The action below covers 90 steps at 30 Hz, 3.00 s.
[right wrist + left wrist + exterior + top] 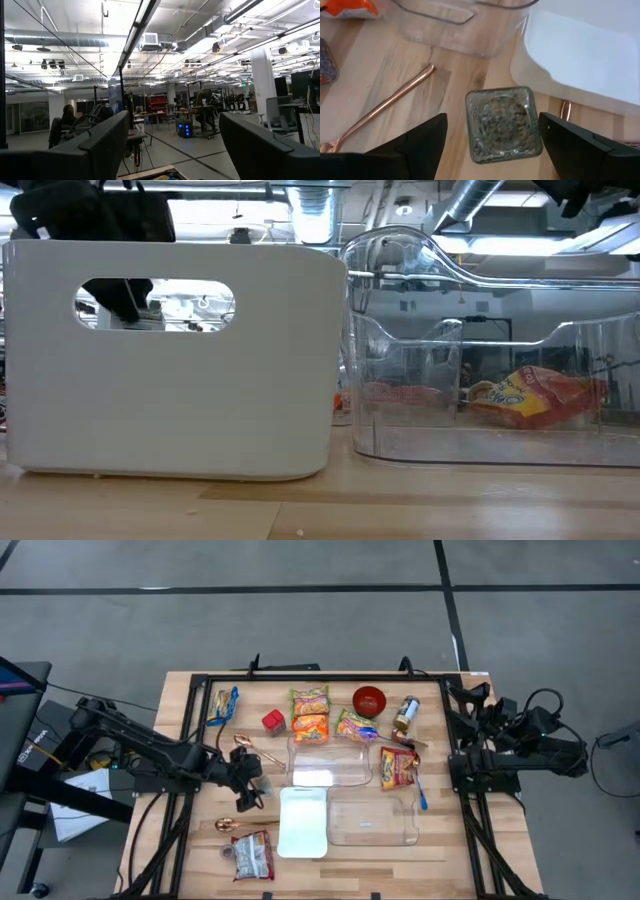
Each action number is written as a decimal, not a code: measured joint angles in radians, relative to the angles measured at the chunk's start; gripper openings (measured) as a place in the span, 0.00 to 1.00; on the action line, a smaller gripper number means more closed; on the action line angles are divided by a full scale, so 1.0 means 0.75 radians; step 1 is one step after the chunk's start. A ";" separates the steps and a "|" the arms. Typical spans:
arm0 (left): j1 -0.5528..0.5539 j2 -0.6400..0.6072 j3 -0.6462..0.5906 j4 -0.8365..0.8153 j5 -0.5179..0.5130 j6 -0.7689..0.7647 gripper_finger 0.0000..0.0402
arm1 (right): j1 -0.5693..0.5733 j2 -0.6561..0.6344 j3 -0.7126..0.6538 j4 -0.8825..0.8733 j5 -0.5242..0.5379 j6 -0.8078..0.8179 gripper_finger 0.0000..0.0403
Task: Pick & Place Food Item
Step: Put the white spice bottle into the top transparent bin
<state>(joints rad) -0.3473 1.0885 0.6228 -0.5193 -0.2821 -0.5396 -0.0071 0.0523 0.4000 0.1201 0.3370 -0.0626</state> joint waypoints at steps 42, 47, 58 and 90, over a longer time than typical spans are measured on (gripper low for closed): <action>-0.001 -0.866 -0.039 0.343 -0.062 0.443 0.46 | -0.001 0.005 0.000 -0.048 -0.033 -0.107 0.75; 0.038 -0.836 -0.190 0.879 -0.126 0.637 0.46 | -0.001 0.083 0.000 -0.057 -0.031 -0.229 0.75; 0.273 -0.234 -0.399 1.947 0.030 0.595 0.46 | -0.033 0.590 -0.001 0.281 -0.038 -0.360 0.75; 0.359 0.291 -0.289 2.633 0.129 0.364 0.46 | 0.117 1.836 0.430 1.212 -0.099 -1.255 0.75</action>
<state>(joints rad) -0.0780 1.3066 0.4061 1.4551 -0.1852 -0.2668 0.0809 1.4296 0.7222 1.0291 0.2624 -1.0037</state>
